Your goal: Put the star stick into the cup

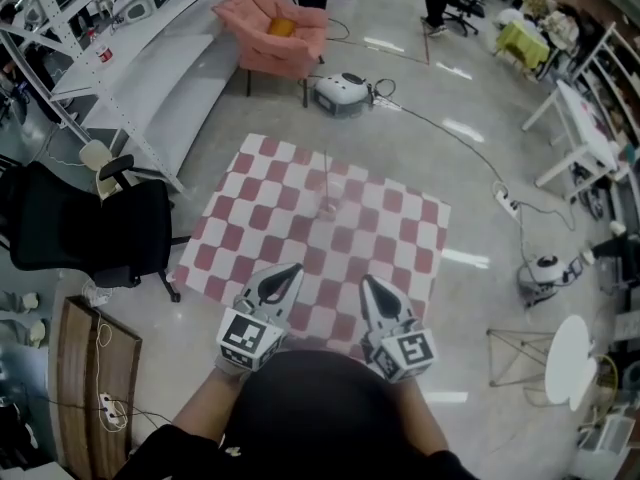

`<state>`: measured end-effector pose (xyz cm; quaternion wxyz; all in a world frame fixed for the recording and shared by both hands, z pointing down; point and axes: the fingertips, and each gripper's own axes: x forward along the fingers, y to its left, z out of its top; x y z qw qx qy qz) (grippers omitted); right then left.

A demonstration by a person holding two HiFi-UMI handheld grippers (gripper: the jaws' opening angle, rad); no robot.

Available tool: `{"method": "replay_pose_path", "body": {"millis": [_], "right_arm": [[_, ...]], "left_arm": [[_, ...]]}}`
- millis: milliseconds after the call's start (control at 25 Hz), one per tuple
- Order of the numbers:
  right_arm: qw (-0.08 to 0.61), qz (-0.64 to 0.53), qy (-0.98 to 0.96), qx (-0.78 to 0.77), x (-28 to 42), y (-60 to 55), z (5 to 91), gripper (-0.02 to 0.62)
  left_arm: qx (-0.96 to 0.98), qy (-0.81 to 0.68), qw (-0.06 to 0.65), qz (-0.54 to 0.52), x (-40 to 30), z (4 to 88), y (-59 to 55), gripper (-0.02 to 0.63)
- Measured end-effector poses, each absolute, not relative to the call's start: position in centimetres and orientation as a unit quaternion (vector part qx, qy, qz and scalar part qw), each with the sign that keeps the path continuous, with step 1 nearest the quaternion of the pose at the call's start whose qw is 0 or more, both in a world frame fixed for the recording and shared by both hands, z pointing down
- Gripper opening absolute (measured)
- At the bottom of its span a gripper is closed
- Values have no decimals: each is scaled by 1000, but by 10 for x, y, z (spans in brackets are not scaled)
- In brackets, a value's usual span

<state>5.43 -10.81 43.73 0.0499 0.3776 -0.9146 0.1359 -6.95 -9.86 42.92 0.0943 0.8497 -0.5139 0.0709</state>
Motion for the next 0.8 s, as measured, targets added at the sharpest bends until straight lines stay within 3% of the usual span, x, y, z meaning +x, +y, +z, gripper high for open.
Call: {"method": "replay_pose_path", "body": {"millis": [360, 560, 800], "right_arm": [[55, 131, -929, 342, 33, -81, 435, 17], [67, 105, -935, 331, 28, -70, 433, 17], [71, 103, -930, 345, 37, -64, 433, 17]], "left_arm": [[852, -510, 103, 47, -72, 426, -63, 41], [848, -506, 158, 18, -78, 428, -58, 41], [844, -508, 170, 9, -81, 430, -60, 41]]}}
